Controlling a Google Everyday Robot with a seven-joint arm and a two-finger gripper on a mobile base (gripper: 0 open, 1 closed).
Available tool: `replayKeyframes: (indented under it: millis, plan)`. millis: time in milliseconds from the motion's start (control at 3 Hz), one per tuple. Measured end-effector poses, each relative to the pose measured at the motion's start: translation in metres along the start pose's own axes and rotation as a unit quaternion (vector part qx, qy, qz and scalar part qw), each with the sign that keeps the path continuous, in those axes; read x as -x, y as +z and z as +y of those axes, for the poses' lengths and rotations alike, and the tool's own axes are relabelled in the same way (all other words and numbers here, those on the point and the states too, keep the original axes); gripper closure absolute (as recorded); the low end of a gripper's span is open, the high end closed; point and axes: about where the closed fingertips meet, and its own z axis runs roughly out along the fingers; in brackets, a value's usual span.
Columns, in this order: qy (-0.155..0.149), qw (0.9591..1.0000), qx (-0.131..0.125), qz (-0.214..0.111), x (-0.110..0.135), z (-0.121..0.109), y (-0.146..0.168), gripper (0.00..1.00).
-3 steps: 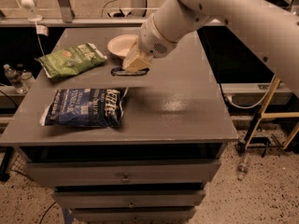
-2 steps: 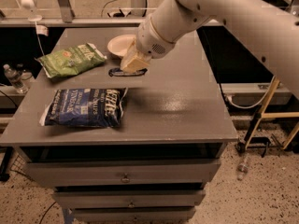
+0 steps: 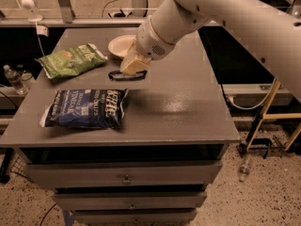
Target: Move rxbar blueberry near blue chip bag
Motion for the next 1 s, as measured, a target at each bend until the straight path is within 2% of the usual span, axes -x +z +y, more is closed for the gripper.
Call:
replayKeyframes:
  millis: [333,667,1000]
  plan:
    - [-0.001,1.0000,0.002,0.000,0.0009,0.0007,0.0016,0.09]
    - [-0.002,1.0000,0.003,0.000,0.0016,0.0014,0.0029,0.00]
    - [-0.002,1.0000,0.003,0.000,0.0016,0.0014,0.0029,0.00]
